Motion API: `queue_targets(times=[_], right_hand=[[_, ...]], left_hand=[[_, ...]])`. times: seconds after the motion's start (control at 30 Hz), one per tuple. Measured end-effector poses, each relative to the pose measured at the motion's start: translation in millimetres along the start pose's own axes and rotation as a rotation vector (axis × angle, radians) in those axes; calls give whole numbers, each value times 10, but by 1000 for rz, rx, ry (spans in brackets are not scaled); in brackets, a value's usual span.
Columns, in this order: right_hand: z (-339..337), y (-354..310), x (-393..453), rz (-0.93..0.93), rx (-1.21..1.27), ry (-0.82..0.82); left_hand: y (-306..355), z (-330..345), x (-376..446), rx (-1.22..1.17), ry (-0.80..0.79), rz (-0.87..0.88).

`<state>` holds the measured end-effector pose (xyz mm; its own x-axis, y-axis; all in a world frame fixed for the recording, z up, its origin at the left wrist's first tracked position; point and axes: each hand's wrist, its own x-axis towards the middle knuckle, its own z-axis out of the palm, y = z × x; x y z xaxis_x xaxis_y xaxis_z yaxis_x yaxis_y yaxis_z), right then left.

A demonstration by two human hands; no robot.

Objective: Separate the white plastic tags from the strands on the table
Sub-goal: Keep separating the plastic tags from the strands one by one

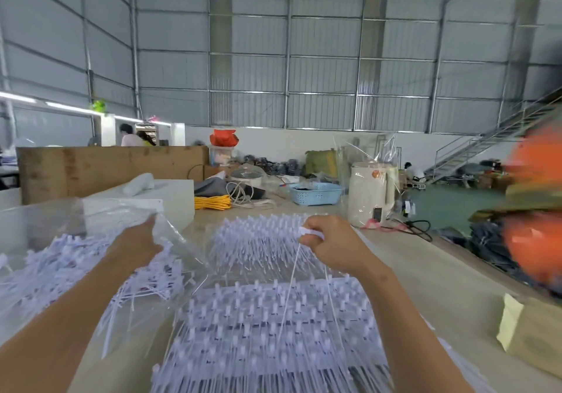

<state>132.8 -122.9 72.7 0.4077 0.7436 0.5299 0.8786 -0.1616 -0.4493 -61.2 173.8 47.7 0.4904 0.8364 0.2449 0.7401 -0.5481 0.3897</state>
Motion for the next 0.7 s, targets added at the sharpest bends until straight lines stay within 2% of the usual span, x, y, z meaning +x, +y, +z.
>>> queue_targets(times=[0.1,0.17,0.23,0.33,0.4,0.43,0.5,0.57,0.63,0.7], right_hand=[[-2,-16,0,-12,-20,-10],[-2,-22,-4,-21,-16,-13],[-4,-20,-4,-23,-9,-15],[-11,14,5,18,-39,-44],[-11,29,4,39,-27,-99],[-9,22,-2,38,-2,-118],[-4,6,-10,11,64,-114],[-6,-25,-23,-9,110,-77],[-13,-50,-29,-2,114,-61],[-12,-72,-39,-17,72,-78]], left_hand=[[-47,-49,115,96,97,-112],[-124,-43,168,138,76,-158],[-166,-56,115,322,-7,-176],[-97,-119,40,456,-99,-84],[89,-203,-57,520,-159,-84],[227,-260,-154,573,-157,-93],[550,-347,-415,597,-46,-36],[912,-368,-707,322,10,122],[1232,-279,-966,-142,-127,323],[1463,-103,-1147,-468,-244,433]])
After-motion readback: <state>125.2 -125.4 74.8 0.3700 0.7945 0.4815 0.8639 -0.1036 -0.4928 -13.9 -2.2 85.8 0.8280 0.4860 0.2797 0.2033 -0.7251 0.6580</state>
